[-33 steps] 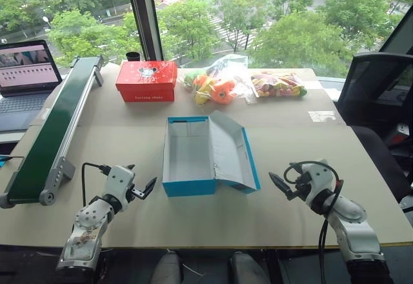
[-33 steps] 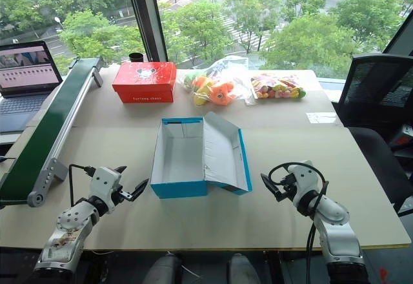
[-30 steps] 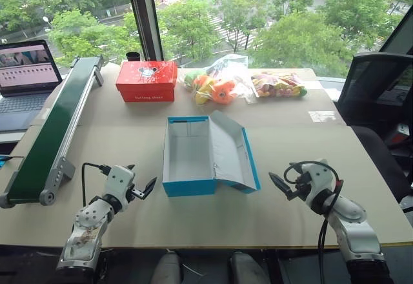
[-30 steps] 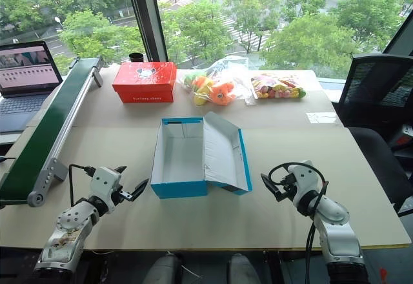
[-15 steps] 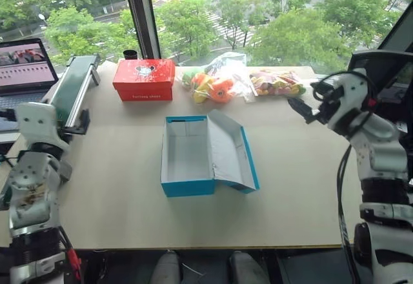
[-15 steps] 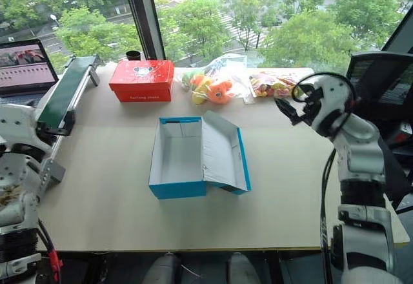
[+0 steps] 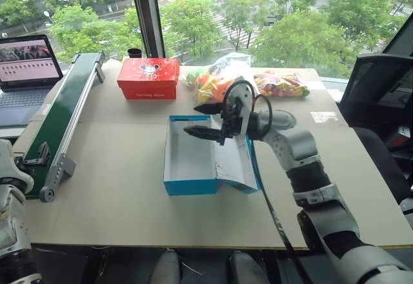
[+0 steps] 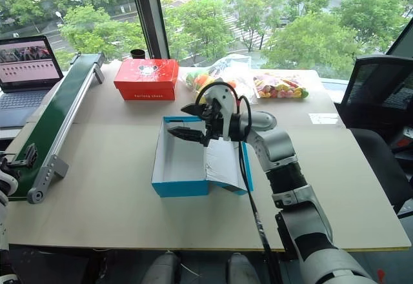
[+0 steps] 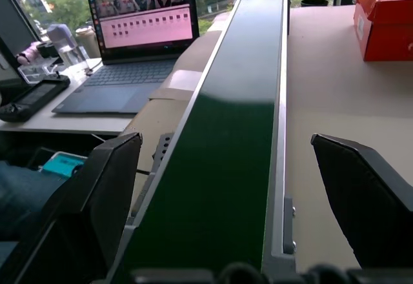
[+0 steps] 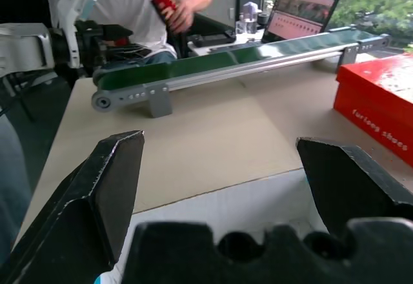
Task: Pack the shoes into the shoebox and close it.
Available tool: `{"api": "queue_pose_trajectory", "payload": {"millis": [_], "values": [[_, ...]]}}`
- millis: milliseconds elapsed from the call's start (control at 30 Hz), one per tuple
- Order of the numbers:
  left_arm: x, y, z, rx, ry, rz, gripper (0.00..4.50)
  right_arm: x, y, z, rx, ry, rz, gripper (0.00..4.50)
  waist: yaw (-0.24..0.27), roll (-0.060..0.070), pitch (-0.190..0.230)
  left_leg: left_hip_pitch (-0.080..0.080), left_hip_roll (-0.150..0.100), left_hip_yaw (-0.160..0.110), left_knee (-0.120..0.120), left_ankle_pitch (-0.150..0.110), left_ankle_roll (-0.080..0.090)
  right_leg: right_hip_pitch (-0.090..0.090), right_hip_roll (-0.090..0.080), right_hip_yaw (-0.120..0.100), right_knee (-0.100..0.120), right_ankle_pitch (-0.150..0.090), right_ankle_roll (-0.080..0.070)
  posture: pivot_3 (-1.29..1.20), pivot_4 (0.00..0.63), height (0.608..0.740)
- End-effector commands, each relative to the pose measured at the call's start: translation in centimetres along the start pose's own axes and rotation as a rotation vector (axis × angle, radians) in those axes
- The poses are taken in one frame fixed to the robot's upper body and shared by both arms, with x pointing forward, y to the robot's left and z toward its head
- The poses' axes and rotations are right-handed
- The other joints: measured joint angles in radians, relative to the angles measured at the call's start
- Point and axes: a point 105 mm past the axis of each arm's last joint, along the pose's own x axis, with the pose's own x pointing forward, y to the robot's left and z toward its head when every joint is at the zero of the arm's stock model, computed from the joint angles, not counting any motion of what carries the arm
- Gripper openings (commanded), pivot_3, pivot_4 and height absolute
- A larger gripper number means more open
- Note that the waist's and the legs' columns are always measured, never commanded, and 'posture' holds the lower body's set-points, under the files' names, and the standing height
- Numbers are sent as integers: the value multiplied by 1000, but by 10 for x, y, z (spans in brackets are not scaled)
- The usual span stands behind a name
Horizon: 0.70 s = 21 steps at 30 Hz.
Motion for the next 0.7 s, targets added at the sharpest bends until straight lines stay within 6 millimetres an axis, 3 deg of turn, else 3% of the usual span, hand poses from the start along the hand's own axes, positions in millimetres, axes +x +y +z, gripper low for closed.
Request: {"api": "queue_pose_trajectory", "payload": {"millis": [33, 267, 500, 700], "values": [[12, 11, 19, 24, -53, -14, 4500, 7, 15, 13, -32, -40, 40, 4475, -3, 0, 0, 0, 0, 0, 0, 0, 0, 0, 0, 0, 0, 0, 0, 0, 150, 739], [25, 19, 26, 6, -55, 8, 4500, 9, 24, 14, 0, -64, 26, 4475, -9, -1, 0, 0, 0, 1, -1, 0, 0, -1, 0, 0, 0, 0, 0, 0, 150, 739], [34, 1, 23, 5, -51, -28, 4500, 14, 36, 12, 55, -83, 41, 4475, -8, -1, 0, 0, 0, 1, -1, 0, 0, -1, 0, 0, 1, 0, 0, 0, 150, 739], [37, 4, 16, -18, -33, -3, 4500, 9, 8, -11, -23, 7, -136, 4475, -9, -2, 0, 0, 0, 1, -1, 0, 0, -1, 0, 0, 0, 0, 0, 0, 150, 739]]}}
